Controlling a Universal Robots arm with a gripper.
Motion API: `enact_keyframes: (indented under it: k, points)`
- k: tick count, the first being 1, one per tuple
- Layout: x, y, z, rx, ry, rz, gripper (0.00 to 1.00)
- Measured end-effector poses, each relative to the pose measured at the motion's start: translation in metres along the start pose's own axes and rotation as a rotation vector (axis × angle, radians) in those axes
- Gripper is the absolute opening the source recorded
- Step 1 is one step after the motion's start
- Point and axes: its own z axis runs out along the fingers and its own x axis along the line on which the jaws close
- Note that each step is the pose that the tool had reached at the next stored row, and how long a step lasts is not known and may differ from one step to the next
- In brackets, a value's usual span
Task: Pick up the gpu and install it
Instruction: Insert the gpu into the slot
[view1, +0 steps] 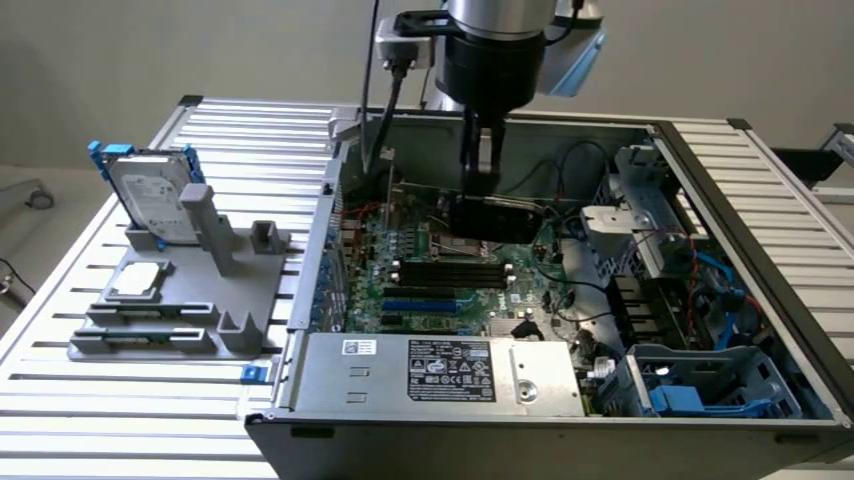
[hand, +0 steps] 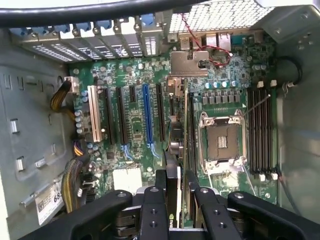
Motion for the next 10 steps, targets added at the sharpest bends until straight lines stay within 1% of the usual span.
enact_keyframes:
  k: [3,5,8,10]
  points:
    - [0.0,0.0007,0.0023,-0.001,-0.0007,-0.051,0.27]
    - [0.0,0.0055,0.0043,-0.0006,-0.0008,-0.059,0.27]
    - [0.001,0.0126,0.0079,0.0046,-0.001,-0.065,0.27]
    - [0.002,0.0143,0.0088,0.0047,-0.0009,-0.074,0.27]
